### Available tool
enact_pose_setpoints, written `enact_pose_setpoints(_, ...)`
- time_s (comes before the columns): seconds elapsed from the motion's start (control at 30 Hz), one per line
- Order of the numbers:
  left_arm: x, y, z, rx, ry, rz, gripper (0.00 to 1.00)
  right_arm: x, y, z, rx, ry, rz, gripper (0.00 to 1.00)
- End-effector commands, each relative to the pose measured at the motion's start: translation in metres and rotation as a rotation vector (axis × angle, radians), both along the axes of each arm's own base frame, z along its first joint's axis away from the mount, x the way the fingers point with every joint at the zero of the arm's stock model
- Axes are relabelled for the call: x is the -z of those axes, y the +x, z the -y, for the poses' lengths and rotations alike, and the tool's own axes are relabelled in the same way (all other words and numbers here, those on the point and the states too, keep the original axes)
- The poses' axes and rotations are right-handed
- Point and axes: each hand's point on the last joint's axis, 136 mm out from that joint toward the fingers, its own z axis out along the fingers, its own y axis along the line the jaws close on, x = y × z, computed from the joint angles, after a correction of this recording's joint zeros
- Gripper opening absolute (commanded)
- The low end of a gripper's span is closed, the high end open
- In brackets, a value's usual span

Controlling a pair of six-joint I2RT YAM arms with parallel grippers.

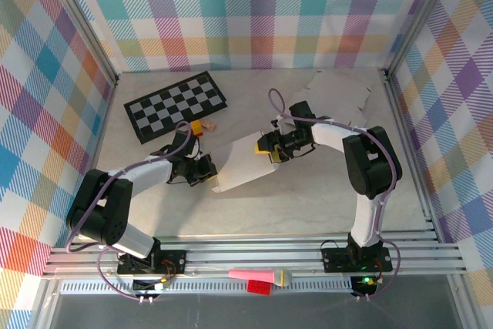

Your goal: Fold the paper box

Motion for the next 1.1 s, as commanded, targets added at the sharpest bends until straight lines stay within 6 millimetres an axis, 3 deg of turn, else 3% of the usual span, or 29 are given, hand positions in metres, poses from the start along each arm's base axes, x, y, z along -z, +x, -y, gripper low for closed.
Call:
enact_pose_setpoints(0.0, 0.018, -0.005, -0.015, -0.017, 0.075, -0.052, 0.00, -0.009, 0.000, -0.010, -0.002, 0.086, -0.034, 0.59)
enact_pose_setpoints(0.13, 0.010, 0.000, -0.014, -0.010, 0.074, -0.034, 0.05, -0.010, -0.001, -0.011, 0.026, 0.092, -0.070, 0.52)
enact_pose_setpoints(0.3, -0.009, 0.006, -0.015, 0.005, 0.092, 0.002, 0.21, -0.015, -0.001, -0.010, 0.066, 0.084, -0.129, 0.44)
enact_pose_setpoints(0.5, -0.062, 0.018, -0.022, 0.062, 0.191, 0.188, 0.29, -0.017, -0.004, -0.005, 0.135, 0.051, -0.254, 0.39)
enact_pose_setpoints(0.6, -0.094, 0.016, -0.010, 0.189, 0.226, 0.332, 0.30, -0.019, -0.004, 0.001, 0.189, 0.042, -0.331, 0.38)
enact_pose_setpoints(0.73, -0.138, -0.012, 0.035, 0.537, 0.240, 0.610, 0.31, -0.023, -0.008, 0.013, 0.262, 0.009, -0.487, 0.37)
enact_pose_setpoints(0.83, -0.153, -0.039, 0.059, 0.768, 0.253, 0.718, 0.34, -0.026, -0.017, 0.020, 0.289, -0.014, -0.623, 0.33)
enact_pose_setpoints(0.97, -0.144, -0.066, 0.077, 1.042, 0.341, 0.731, 0.36, -0.028, -0.029, 0.027, 0.335, -0.039, -0.768, 0.32)
enact_pose_setpoints(1.07, -0.132, -0.066, 0.081, 1.143, 0.459, 0.726, 0.37, -0.025, -0.038, 0.032, 0.380, -0.062, -0.875, 0.31)
